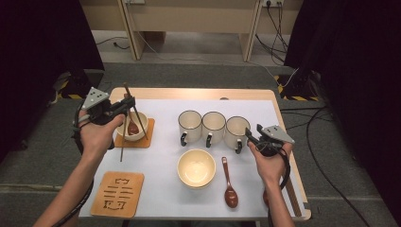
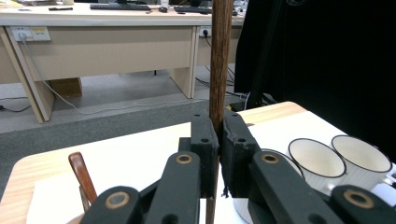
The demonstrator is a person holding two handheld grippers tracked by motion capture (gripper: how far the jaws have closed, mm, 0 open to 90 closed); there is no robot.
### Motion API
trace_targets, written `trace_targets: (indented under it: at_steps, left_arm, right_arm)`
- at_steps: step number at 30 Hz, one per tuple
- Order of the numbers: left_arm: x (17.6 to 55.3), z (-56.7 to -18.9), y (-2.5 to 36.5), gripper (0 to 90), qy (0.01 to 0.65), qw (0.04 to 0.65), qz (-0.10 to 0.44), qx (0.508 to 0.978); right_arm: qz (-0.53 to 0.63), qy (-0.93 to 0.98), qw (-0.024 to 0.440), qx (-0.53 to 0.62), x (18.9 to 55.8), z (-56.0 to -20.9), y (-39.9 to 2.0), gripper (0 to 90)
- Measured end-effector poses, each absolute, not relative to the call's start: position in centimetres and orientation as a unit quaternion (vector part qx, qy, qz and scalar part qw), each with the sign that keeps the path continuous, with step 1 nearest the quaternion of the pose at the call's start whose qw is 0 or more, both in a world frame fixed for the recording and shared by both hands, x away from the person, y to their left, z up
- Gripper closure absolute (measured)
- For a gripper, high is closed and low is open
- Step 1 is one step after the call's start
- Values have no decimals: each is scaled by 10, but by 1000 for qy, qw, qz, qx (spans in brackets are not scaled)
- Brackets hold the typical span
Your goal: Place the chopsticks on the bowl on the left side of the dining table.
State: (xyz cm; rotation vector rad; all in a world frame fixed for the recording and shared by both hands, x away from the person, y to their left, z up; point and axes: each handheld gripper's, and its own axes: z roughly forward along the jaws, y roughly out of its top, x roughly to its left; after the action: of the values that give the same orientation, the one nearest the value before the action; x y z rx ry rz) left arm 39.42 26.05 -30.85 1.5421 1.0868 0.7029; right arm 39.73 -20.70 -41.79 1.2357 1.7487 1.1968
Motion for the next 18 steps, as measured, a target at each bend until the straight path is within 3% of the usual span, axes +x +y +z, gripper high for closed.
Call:
trace_targets:
  at_steps: [18]
  left_arm:
    - [378,-317,267,835,457,538,284,649]
  right_arm:
    - [458,665,341,481,394,-418,-214,521]
